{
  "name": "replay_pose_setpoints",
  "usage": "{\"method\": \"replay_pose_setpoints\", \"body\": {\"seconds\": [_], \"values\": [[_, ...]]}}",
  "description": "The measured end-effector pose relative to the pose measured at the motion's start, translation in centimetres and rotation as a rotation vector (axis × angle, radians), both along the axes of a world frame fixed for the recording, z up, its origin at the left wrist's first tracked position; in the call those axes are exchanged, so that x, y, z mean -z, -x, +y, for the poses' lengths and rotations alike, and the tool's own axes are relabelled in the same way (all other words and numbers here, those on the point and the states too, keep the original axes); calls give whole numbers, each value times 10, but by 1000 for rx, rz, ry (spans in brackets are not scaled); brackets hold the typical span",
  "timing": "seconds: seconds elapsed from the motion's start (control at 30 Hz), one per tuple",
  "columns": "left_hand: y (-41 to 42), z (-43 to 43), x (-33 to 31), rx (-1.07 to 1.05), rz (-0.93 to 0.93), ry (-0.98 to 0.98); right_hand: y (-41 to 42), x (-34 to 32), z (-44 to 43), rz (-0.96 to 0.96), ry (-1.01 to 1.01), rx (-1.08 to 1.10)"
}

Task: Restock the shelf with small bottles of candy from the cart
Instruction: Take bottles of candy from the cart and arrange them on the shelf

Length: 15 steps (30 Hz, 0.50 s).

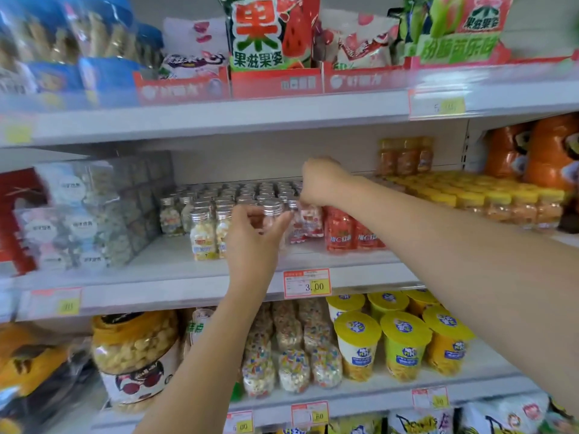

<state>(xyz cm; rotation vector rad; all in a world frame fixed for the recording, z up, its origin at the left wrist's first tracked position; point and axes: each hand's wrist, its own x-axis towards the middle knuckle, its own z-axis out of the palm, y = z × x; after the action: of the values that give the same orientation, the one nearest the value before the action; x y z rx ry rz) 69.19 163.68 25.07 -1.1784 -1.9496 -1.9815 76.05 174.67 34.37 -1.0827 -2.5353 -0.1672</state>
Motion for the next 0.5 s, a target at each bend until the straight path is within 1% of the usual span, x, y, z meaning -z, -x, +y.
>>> {"method": "replay_pose_setpoints", "body": {"seconds": [0.13,0.2,0.27,0.33,0.4,0.5], "values": [[0,7,0,-14,66,28,11,-5,0,-113,51,95],[1,9,-1,-34,101,56,12,-9,-3,-195,13,122],[0,12,-4,-47,189,129,11,-15,-6,-224,-11,123],[-1,18,-9,-69,338,219,8,-22,-8,-217,-32,115],[-1,25,-16,-88,454,314,4,-29,-8,-152,-31,102],[1,28,-25,-124,501,456,-4,-38,-4,-13,8,78]]}}
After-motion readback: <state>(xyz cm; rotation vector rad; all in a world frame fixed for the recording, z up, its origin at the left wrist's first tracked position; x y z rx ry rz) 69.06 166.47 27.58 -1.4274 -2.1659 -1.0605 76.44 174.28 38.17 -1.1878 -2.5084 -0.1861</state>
